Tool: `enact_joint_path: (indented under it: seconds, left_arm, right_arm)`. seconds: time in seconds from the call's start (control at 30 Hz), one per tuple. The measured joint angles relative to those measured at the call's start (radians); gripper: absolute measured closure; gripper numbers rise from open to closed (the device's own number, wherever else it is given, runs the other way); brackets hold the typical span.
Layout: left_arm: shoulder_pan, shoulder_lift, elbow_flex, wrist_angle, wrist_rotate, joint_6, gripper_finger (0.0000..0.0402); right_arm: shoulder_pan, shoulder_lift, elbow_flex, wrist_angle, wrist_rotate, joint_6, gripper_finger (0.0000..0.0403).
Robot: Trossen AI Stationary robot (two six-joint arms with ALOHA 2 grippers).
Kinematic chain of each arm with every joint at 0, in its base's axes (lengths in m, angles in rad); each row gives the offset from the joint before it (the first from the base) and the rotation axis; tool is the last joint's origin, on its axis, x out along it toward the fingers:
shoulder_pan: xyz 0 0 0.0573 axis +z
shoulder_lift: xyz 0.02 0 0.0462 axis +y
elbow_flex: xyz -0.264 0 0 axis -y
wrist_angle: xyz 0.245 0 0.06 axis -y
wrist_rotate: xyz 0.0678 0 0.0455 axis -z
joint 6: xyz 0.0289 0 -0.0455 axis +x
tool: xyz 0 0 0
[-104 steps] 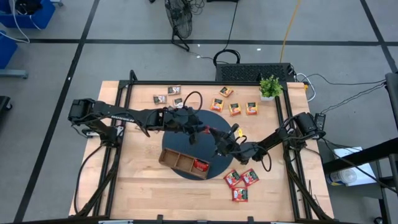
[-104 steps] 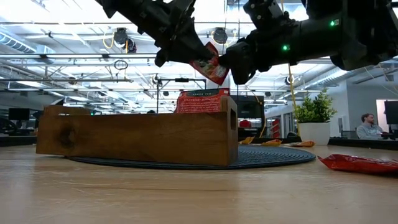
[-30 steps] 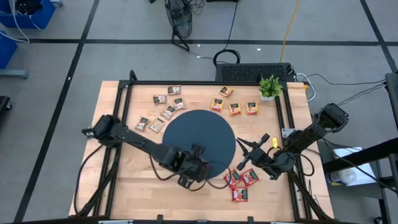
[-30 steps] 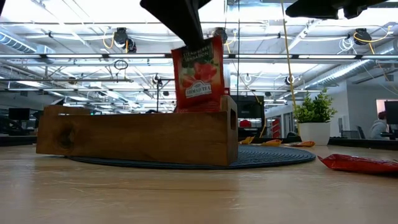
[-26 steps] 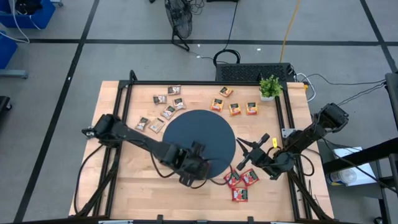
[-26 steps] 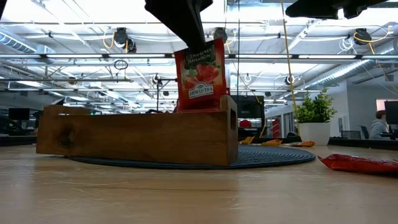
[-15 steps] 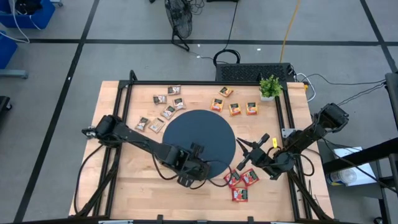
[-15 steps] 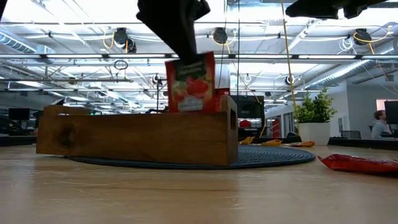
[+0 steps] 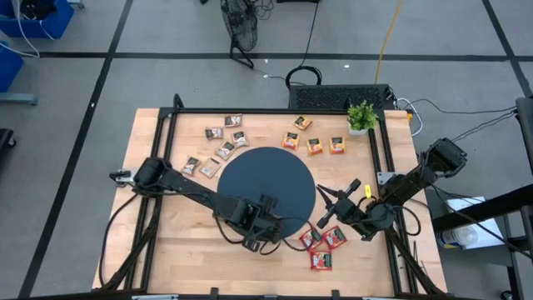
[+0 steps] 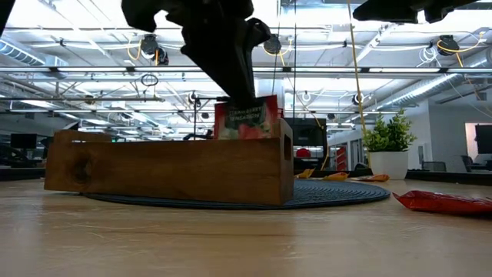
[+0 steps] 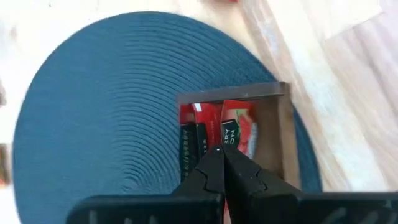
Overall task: Pick & Place Tea
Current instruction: Put the red tea bag into the right section of the wooden organizer
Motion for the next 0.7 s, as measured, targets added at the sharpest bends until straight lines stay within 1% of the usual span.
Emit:
enact_joint_path:
  seconds: [0.07, 0.17, 0.6, 0.7]
  left_arm:
    - [0.0, 0.001, 0.0, -0.005, -0.019, 0.005, 0.0401]
    - [0.003, 0.001, 0.0, -0.002, -0.021, -0.005, 0.0396]
    - [0.021, 0.001, 0.0, 0.022, -0.027, -0.05, 0.0336]
    - [0.017, -0.007, 0.0, 0.02, -0.063, -0.037, 0.0319]
  right_arm:
    - [0.0, 0.0, 0.0, -0.001, 0.0, 0.0, 0.0396]
    - [0.0, 0.0, 0.0, 0.0, 0.0, 0.0, 0.0395]
    - [0.0, 0.0, 0.0, 0.0, 0.0, 0.0, 0.0395]
    - [0.0, 0.0, 0.0, 0.0, 0.001, 0.0, 0.0397]
